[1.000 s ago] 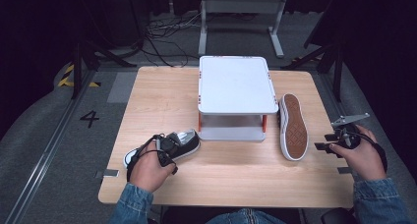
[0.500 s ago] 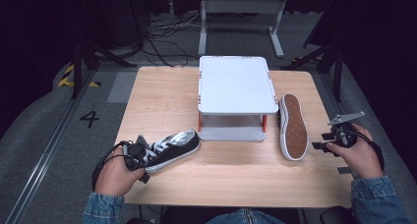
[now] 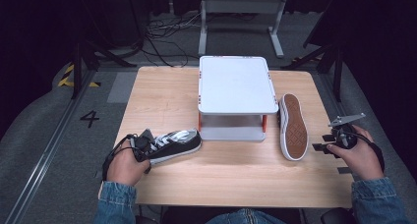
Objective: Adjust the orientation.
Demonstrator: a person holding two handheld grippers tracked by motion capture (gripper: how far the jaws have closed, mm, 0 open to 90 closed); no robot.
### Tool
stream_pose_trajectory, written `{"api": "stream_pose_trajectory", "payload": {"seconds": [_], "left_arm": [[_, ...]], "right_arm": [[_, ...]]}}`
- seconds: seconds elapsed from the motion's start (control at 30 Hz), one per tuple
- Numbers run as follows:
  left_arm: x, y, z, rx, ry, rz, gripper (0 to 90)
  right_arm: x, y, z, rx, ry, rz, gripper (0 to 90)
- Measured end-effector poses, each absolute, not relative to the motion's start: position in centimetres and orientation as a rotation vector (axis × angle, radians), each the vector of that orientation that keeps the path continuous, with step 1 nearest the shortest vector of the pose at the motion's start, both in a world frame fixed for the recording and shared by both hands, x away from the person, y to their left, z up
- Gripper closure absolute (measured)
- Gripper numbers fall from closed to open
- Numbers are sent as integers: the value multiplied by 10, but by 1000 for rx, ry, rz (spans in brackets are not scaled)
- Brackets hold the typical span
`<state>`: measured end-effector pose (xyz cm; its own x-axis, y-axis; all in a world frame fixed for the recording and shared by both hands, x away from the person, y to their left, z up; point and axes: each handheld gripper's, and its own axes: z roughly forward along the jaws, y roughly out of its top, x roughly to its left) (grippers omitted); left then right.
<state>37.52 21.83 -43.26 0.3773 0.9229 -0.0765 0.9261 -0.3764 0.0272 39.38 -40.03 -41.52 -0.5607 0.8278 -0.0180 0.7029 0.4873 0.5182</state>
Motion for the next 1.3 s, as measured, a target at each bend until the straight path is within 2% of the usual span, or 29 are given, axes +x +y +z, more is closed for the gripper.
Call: {"api": "stream_pose_trajectory", "payload": {"seconds": [0.2,0.43,0.63,0.77,1.0,1.23,1.3], "left_arm": [[396,230,-435,2425,1791,23,838],[422,238,-440,2328,1774,186,839],[418,233,-422,2263,1731,215,671],[403,199,-393,2276,1540,206,641],[402,134,-374,2354,1244,213,617],[418,98,-384,2402,1194,220,594],[423,93,-391,2413,1189,179,653]], "right_arm": [[388,-404,-419,1321,2464,666,406],[380,-408,-422,1341,2459,657,402],[377,-413,-422,1348,2448,662,399],[378,-411,-422,1343,2452,655,398],[374,-408,-421,1327,2456,655,395],[368,-414,-422,1355,2446,648,392],[369,-415,-422,1350,2443,654,390]]}}
